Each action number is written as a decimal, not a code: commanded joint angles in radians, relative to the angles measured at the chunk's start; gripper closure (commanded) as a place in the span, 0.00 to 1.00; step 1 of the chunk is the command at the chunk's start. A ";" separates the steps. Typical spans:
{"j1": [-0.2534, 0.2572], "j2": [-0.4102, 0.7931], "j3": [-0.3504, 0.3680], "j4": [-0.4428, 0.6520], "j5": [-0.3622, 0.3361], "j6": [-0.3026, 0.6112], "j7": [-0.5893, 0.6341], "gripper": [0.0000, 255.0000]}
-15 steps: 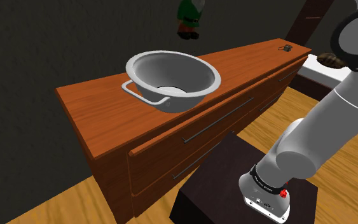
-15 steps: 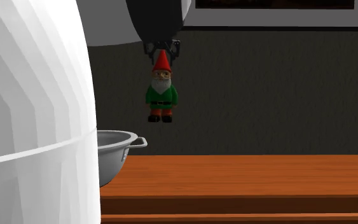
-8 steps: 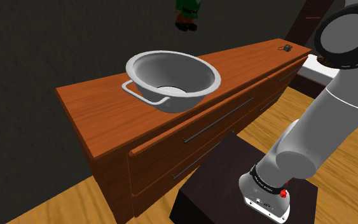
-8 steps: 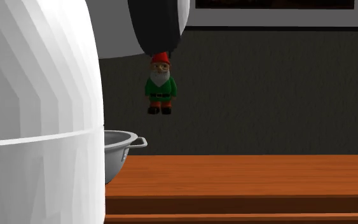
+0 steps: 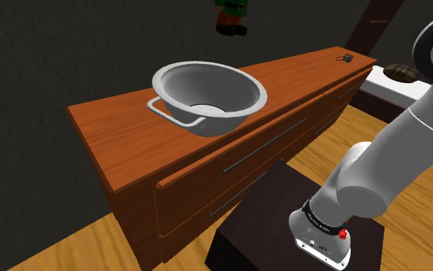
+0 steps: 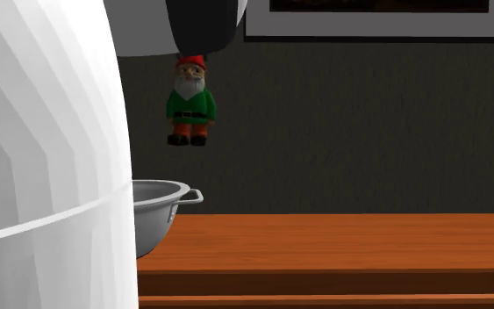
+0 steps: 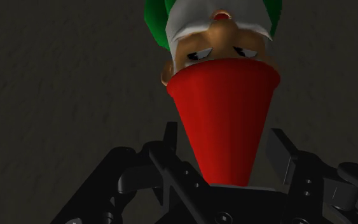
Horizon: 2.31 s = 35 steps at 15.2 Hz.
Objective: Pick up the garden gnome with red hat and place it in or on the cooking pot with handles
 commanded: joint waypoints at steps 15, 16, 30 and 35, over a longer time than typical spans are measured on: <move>0.159 0.030 0.293 0.262 -0.263 -0.285 0.328 1.00; 0.154 -0.003 0.285 0.198 -0.250 -0.253 0.331 1.00; 0.155 -0.256 0.231 -0.333 -0.195 0.028 0.368 1.00; 0.159 -0.312 0.223 -0.464 -0.191 0.103 0.381 1.00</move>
